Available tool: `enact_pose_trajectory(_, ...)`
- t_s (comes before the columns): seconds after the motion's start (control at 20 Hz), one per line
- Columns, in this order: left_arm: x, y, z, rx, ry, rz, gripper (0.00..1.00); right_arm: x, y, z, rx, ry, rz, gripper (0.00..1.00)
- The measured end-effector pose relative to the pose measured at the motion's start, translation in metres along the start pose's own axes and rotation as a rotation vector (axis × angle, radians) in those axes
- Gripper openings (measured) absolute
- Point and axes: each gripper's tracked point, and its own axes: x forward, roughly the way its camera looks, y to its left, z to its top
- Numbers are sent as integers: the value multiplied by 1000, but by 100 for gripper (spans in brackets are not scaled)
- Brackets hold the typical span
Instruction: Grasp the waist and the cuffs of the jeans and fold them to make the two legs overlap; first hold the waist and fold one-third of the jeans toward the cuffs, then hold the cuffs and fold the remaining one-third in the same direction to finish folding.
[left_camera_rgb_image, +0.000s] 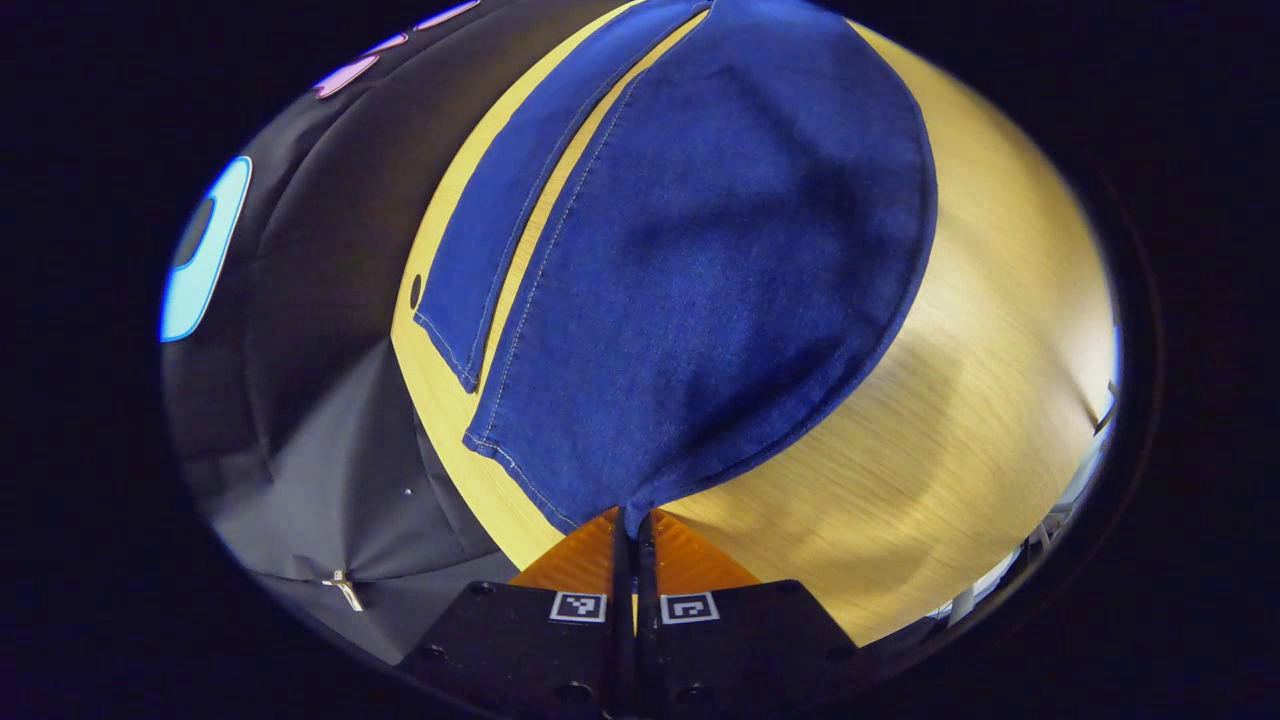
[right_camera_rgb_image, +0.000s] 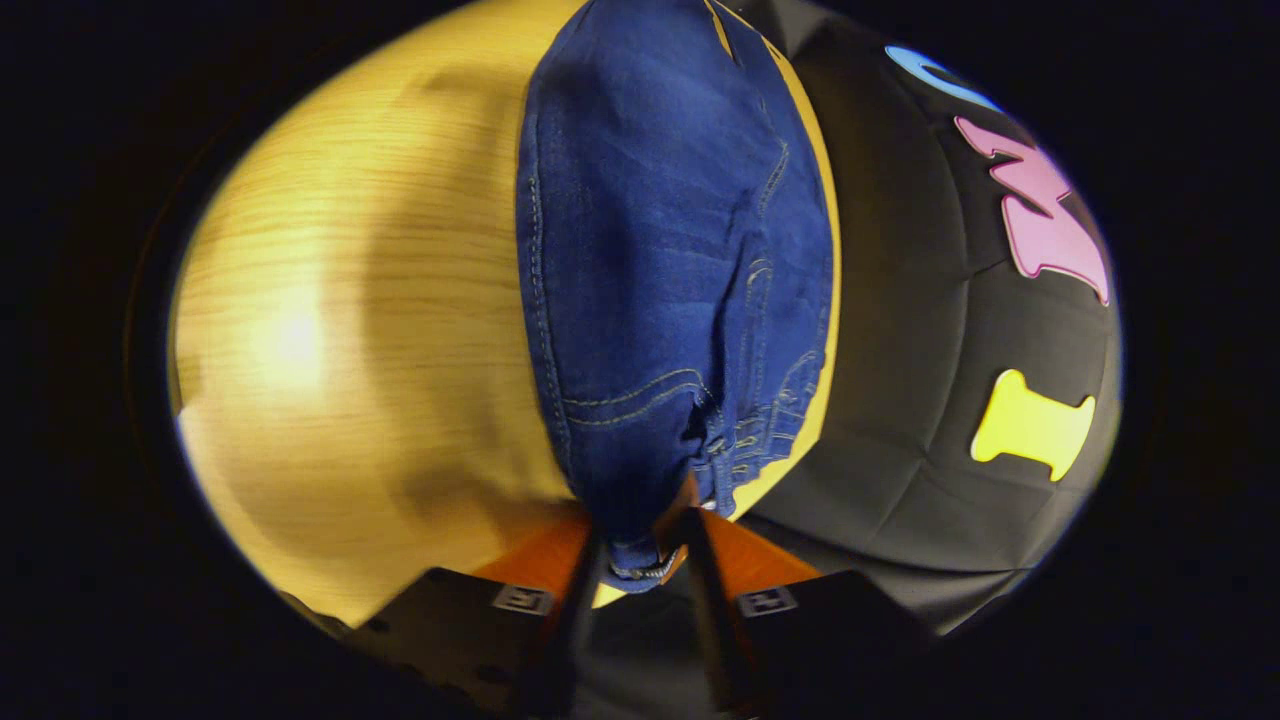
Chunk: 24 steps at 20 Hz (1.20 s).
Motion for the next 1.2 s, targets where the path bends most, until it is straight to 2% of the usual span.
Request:
enact_pose_trajectory(0.05, 0, 0, 1, 1, 3, 0, 5, 5, 0, 2, -1, 1, 6, 35)
enact_pose_trajectory(0.1, 0, -1, 1, 6, 5, 1, 5, 7, -1, -2, 17, 5, 6, 35)
enact_pose_trajectory(0.15, 0, -1, 1, 14, 10, 4, 5, 7, 1, -3, 58, 11, 18, 24)
enact_pose_trajectory(0.25, -1, -4, 1, 22, 14, 6, 6, 5, 0, -2, 128, 17, 39, 23)
enact_pose_trajectory(0.3, -3, -6, 2, 12, 9, 2, 5, 7, -1, -2, 136, 17, 40, 13)
enact_pose_trajectory(0.45, -13, -20, -1, -25, 7, -23, 6, 1, 4, -2, 129, 10, 47, 10)
enact_pose_trajectory(0.55, -20, -35, -4, -44, 6, -56, 6, -6, 7, -9, 181, 35, 46, 10)
enact_pose_trajectory(0.75, -20, -31, -2, -92, 13, -117, 6, -28, -4, -10, 218, 46, 61, 10)
enact_pose_trajectory(0.85, -25, -21, -1, -74, 2, -134, 6, -40, -26, -11, 268, 39, 38, 10)
enact_pose_trajectory(0.95, -43, -13, -2, -80, -10, -195, 6, -52, -57, -13, 344, 34, 1, 10)
enact_pose_trajectory(1.2, -70, 45, 20, -89, -77, -301, 6, -59, -146, -4, 586, 7, -73, 10)
